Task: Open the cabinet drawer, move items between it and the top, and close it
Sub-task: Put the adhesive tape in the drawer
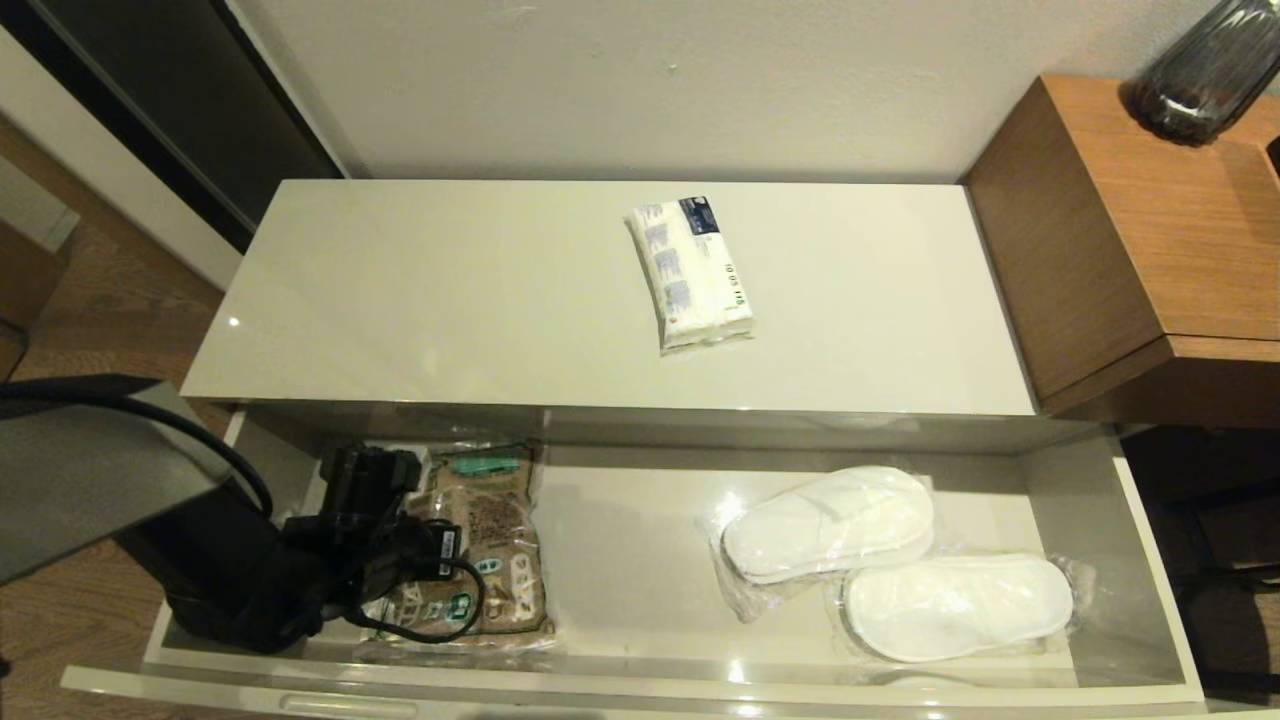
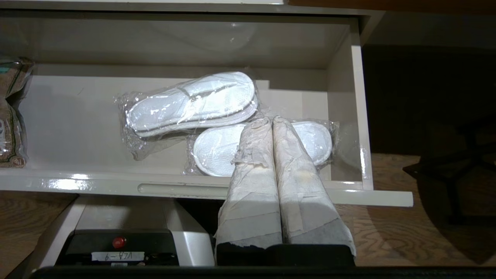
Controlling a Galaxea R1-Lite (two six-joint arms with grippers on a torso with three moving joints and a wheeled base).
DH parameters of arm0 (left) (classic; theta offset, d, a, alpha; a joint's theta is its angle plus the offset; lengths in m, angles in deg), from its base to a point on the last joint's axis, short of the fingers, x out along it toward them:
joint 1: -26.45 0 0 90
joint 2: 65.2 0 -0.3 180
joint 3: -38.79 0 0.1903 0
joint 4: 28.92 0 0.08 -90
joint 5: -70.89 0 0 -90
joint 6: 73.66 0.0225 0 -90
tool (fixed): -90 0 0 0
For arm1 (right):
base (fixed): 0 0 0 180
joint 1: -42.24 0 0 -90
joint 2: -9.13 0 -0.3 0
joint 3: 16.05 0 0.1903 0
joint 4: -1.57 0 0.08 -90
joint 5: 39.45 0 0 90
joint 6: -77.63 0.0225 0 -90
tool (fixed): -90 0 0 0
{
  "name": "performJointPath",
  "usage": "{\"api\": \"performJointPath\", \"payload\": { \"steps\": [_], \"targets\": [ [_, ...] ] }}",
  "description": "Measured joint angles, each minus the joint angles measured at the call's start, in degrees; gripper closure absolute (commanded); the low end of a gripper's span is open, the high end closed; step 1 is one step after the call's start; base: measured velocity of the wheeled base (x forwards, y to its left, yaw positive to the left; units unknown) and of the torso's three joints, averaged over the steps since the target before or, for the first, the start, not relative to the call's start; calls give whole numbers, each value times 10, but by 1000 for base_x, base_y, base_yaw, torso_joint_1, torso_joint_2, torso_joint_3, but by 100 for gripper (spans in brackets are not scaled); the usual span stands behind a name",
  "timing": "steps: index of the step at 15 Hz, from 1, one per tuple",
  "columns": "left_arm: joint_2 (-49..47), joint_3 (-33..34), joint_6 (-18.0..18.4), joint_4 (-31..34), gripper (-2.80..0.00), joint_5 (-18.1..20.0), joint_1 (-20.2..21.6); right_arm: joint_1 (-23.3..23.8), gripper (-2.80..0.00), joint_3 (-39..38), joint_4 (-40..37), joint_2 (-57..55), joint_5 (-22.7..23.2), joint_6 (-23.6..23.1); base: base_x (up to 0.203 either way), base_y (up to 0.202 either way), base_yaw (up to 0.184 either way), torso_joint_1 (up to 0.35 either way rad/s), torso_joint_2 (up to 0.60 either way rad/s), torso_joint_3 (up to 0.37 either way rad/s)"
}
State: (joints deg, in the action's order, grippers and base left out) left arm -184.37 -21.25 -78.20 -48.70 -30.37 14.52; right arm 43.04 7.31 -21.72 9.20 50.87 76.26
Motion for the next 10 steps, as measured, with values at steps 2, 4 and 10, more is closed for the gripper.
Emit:
{"api": "performJointPath", "payload": {
  "steps": [2,4,10],
  "targets": [
    [-32,2,2,-61,0,-17,3,0,0,0,0,0,0,0,0,0,0,0,0,0],
    [-52,-5,3,-63,0,-20,4,0,0,0,0,0,0,0,0,0,0,0,0,0],
    [-109,-90,16,-36,0,-74,4,0,0,0,0,0,0,0,0,0,0,0,0,0]
  ]
}}
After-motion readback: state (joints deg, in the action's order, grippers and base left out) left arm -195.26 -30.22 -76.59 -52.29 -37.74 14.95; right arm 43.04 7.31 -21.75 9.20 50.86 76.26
